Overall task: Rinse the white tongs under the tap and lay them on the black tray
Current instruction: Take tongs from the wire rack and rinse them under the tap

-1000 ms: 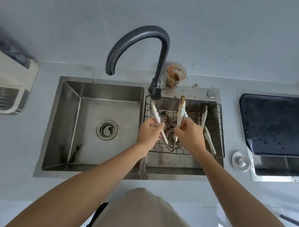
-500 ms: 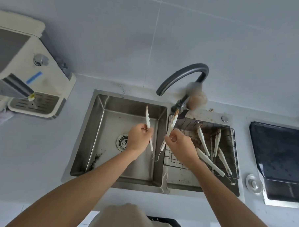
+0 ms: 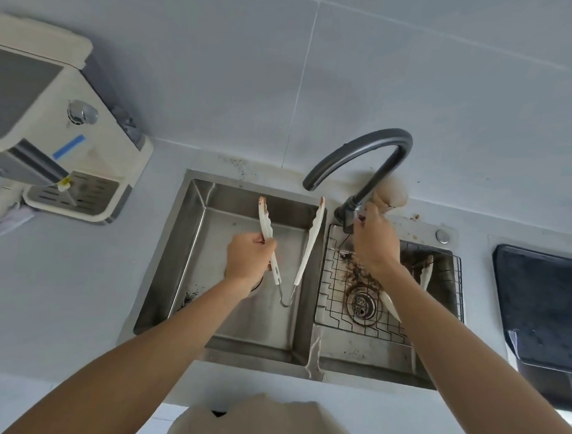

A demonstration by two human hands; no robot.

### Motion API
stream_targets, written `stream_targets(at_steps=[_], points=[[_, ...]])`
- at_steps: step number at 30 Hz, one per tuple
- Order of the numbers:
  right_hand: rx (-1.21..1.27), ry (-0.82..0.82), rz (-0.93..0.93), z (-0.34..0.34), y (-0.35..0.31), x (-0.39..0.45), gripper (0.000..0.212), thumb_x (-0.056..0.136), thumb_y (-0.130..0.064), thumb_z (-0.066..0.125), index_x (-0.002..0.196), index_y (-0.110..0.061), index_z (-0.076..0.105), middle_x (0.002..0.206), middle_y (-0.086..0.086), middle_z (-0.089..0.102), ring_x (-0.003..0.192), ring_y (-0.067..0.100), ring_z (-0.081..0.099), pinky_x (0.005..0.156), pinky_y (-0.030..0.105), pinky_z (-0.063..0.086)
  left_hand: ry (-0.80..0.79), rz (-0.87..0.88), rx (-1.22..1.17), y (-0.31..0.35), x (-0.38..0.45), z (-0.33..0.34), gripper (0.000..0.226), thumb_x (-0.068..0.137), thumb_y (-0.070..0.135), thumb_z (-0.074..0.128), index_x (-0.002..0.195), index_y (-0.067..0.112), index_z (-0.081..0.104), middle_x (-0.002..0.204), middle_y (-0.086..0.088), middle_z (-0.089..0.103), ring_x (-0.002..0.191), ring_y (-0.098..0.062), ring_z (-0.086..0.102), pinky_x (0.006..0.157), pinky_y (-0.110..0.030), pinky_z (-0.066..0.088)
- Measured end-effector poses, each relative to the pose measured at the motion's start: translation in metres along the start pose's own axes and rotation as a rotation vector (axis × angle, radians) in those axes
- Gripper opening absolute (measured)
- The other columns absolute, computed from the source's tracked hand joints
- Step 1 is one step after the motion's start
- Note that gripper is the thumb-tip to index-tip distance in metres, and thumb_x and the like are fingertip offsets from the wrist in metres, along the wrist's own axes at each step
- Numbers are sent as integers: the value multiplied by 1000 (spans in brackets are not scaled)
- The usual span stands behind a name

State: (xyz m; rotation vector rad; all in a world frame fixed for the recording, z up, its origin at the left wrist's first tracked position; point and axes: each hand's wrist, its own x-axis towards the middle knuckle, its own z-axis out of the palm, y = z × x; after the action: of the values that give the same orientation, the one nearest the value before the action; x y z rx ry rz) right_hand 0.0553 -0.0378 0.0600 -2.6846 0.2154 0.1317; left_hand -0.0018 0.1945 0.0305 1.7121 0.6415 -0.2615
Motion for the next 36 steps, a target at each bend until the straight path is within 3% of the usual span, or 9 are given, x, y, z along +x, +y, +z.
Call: stream_targets(at_steps=[3, 5, 7, 16, 23, 28, 32, 36], points=[[-124, -60, -46, 5, 9, 17, 18, 106, -12, 49, 109, -8, 66, 108, 10, 71, 80, 26, 68, 71, 49, 62, -3, -34, -9, 1, 2, 3, 19, 89, 7, 64, 77, -3, 73, 77, -24, 75, 74, -37, 76, 60, -36, 64], [-173, -75, -49, 8, 12, 24, 17, 103, -4, 51, 100, -6, 67, 106, 11, 70, 75, 27, 68, 67, 48, 63, -10, -42, -12, 2, 5, 6, 19, 89, 8, 64, 76, -2, 74, 76, -22, 75, 74, -37, 76, 62, -37, 65], [-184, -78, -45, 10, 15, 28, 16, 103, -5, 51, 101, -6, 67, 103, 10, 69, 75, 27, 67, 67, 49, 62, -16, -57, -28, 3, 8, 9, 19, 89, 7, 64, 74, -1, 74, 72, -19, 74, 72, -35, 76, 66, -43, 67], [-266, -55, -119, 13, 34, 31, 15, 100, -5, 56, 112, -7, 66, 96, 14, 72, 77, 36, 67, 66, 44, 58, -47, -110, -86, 9, 12, 25, 13, 89, 7, 69, 79, 3, 76, 69, -11, 71, 68, -28, 74, 63, -38, 66], [-287, -74, -162, 15, 42, 23, 18, 104, -10, 53, 97, -3, 68, 84, 15, 71, 68, 33, 60, 60, 38, 46, -84, -106, -77, 10, 5, 25, 13, 92, 6, 68, 87, -1, 77, 73, -11, 72, 63, -22, 75, 61, -34, 66], [-292, -84, -166, 15, 44, 20, 21, 105, -13, 51, 95, -5, 68, 81, 14, 70, 70, 34, 62, 63, 41, 52, -131, -111, -117, 12, 0, 26, 11, 92, 7, 70, 88, 1, 78, 71, -9, 73, 65, -22, 75, 65, -39, 67], [-317, -89, -173, 15, 45, 19, 20, 105, -11, 51, 96, -6, 68, 81, 12, 69, 68, 31, 60, 61, 38, 48, -147, -108, -117, 12, -1, 27, 13, 92, 8, 69, 84, 1, 77, 78, -14, 76, 75, -32, 78, 70, -44, 67], [-288, -81, -168, 14, 43, 19, 24, 107, -17, 51, 96, -7, 69, 81, 10, 69, 70, 31, 63, 65, 43, 55, -168, -115, -121, 13, -1, 27, 16, 92, 6, 67, 87, -6, 77, 78, -15, 75, 74, -31, 78, 70, -42, 67]])
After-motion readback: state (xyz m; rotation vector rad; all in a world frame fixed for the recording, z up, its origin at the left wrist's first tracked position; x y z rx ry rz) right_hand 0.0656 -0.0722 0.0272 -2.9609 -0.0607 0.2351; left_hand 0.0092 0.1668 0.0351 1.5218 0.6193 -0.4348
